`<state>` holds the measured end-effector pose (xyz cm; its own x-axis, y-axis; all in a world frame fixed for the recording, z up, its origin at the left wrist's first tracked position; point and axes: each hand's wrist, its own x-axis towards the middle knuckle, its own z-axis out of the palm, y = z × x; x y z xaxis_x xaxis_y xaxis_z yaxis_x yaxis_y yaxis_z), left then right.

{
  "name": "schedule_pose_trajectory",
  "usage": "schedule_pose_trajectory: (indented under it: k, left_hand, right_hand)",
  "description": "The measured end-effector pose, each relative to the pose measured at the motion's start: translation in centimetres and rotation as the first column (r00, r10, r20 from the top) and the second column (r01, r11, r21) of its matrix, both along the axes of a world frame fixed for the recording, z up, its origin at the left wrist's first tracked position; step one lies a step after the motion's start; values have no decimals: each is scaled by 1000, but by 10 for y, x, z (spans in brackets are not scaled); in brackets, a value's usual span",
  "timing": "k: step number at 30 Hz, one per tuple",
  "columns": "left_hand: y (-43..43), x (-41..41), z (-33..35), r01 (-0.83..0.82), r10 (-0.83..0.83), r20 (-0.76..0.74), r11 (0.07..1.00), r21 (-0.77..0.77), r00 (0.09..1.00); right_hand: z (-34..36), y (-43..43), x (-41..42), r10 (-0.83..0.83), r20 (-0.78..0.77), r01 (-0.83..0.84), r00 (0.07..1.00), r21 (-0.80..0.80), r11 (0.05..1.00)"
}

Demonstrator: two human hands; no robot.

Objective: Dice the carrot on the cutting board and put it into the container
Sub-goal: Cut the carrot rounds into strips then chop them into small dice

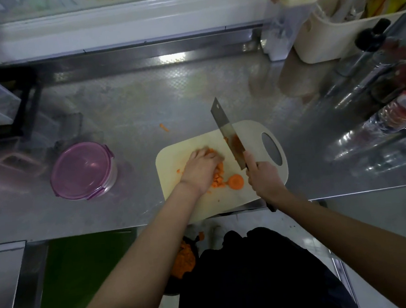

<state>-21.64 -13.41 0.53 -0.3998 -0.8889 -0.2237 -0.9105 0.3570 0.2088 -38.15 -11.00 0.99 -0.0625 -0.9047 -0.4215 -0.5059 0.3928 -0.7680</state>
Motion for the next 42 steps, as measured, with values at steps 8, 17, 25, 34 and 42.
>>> schedule_pose_trajectory:
  k: [8, 17, 25, 34, 42]
  left_hand:
    - [-5, 6, 2, 5, -20, 138, 994, 108, 990]
    - [6, 23, 10, -240, 260, -193, 963, 124, 946]
    - [16, 38, 18, -548, 567, -326, 821, 159, 756]
    - [23, 35, 27, -607, 591, -323, 793, 63, 739]
    - [30, -9, 26, -516, 546, -466, 832, 203, 696]
  right_hand:
    - [2, 4, -1, 11, 19, -11, 1000, 3, 1000]
    - [-3, 6, -3, 10, 66, -11, 998, 16, 1000]
    - [-3, 8, -8, 15, 61, -15, 998, 1, 1000]
    - [0, 13, -11, 48, 62, -49, 997, 20, 999]
    - [-1, 12, -17, 3, 67, -5, 998, 22, 1000]
